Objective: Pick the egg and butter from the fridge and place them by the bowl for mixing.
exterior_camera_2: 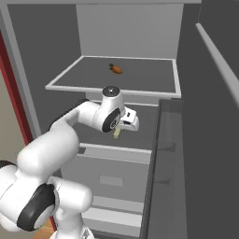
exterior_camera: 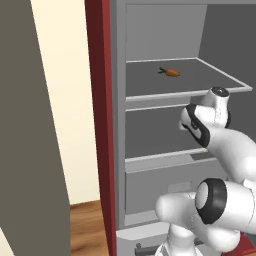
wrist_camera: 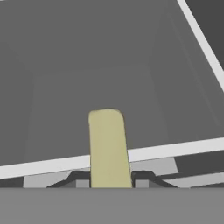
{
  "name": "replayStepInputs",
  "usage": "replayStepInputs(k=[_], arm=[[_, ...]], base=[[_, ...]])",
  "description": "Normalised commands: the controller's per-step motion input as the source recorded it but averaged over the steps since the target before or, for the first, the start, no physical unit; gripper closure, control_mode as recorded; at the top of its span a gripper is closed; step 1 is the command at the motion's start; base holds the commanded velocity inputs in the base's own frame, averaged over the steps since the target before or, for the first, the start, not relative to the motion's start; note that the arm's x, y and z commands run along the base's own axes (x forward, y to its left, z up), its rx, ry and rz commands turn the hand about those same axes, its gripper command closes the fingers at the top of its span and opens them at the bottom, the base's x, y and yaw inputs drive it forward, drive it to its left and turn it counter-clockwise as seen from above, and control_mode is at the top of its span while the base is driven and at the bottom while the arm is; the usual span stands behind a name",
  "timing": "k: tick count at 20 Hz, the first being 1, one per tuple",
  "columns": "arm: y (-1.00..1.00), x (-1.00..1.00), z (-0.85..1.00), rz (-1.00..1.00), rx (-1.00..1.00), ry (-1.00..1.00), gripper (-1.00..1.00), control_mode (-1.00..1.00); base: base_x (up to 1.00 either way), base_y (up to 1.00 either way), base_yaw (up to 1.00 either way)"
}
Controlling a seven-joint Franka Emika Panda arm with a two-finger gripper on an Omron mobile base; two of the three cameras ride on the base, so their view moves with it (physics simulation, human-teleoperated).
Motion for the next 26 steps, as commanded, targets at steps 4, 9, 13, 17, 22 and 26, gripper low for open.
replayStepInputs(k=[4,9,13,17,22,26], arm=[[0.1,-0.51,0.5,0.01,0.0,0.0,1.0,-1.0],[0.1,-0.49,0.44,0.0,0.0,0.0,1.0,-1.0],[0.1,-0.52,0.36,0.0,0.0,-0.02,1.0,-1.0],[0.1,-0.43,0.28,0.0,-0.02,-0.02,1.0,-1.0],[0.03,-0.1,0.04,0.0,-0.03,-0.03,1.0,-1.0],[0.0,0.0,0.0,0.0,0.0,0.0,1.0,1.0]], base=[[0.0,0.0,0.0],[0.0,0.0,0.0],[0.0,0.0,0.0],[0.0,0.0,0.0],[0.0,0.0,0.0],[-0.08,0.0,0.0]])
